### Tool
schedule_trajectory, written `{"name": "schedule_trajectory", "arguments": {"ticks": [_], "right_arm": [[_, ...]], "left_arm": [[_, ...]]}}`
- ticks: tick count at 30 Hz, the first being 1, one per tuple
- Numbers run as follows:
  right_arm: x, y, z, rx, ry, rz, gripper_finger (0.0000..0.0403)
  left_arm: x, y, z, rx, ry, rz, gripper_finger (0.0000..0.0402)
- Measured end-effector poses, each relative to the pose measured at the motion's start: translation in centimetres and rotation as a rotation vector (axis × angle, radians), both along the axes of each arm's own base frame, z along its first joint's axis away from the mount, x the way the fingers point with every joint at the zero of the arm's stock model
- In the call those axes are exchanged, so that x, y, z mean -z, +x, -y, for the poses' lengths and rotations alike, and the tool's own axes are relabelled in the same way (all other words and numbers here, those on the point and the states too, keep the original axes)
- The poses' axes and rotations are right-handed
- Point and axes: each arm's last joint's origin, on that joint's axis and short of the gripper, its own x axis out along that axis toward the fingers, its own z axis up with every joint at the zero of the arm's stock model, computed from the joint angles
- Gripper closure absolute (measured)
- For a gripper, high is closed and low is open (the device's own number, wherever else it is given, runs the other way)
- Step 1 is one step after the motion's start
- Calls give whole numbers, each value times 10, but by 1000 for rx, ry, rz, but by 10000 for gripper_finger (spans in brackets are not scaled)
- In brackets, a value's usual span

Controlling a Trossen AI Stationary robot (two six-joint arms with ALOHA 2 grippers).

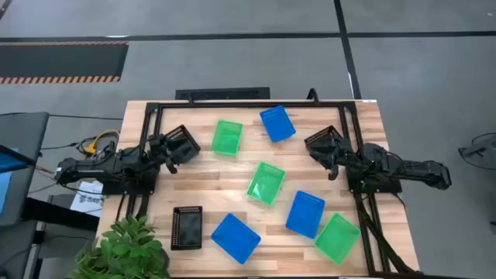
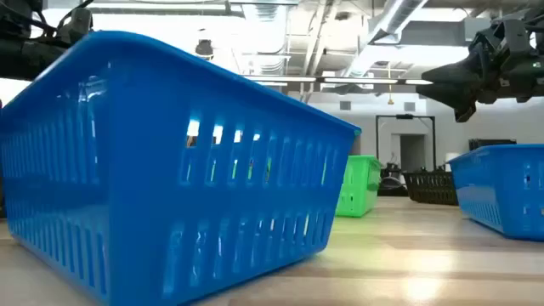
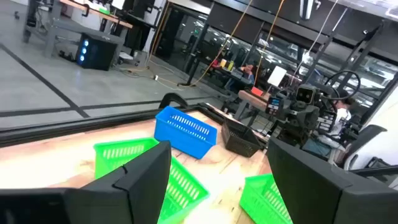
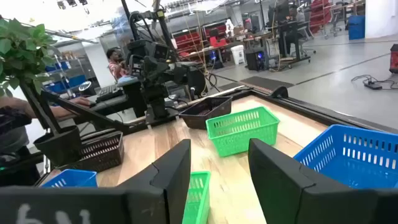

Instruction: Stack baskets by color

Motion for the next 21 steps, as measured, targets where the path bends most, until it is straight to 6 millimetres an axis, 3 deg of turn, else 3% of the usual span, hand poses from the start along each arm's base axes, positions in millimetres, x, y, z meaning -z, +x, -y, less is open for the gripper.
{"name": "schedule_trajectory", "arguments": {"ticks": [21], "right_arm": [[0,0,0,0,0,0,221]], "left_arm": [[0,0,0,0,0,0,145]]}}
